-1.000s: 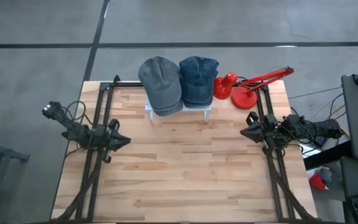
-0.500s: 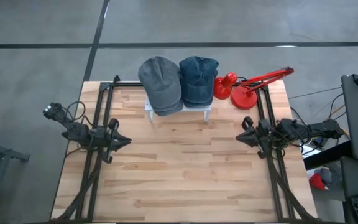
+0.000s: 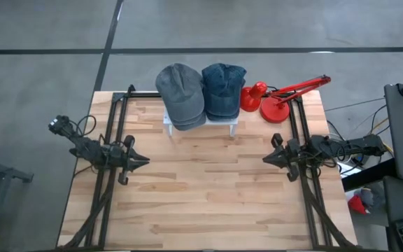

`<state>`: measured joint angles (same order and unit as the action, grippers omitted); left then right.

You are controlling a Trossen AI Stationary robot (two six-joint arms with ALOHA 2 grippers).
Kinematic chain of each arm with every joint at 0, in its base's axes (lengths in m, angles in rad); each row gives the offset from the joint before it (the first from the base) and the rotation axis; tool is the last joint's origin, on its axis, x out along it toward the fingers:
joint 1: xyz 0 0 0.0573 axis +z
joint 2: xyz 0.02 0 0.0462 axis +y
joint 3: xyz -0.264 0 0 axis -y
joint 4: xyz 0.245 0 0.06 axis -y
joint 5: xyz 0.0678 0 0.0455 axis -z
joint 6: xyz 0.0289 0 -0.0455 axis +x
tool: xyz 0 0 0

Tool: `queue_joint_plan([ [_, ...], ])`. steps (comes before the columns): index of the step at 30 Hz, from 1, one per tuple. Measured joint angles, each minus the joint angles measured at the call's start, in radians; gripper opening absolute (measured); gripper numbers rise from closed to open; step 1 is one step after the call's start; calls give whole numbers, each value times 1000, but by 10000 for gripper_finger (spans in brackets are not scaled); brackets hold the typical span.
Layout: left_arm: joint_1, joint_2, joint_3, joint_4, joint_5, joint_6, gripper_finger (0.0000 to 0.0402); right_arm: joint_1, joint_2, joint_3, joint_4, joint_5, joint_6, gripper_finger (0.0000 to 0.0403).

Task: Pick & Place hat
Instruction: Return to Home Position

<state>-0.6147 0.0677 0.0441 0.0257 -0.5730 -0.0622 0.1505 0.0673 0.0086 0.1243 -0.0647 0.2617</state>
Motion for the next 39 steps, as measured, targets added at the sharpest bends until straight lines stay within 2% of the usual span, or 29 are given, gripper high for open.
queue_joint_plan([
  [12,0,0,0,-4,0,-2,51,0,1,0,-69,1,-1,27],
  [39,0,0,0,-5,0,-2,51,0,1,0,-69,5,-1,27],
])
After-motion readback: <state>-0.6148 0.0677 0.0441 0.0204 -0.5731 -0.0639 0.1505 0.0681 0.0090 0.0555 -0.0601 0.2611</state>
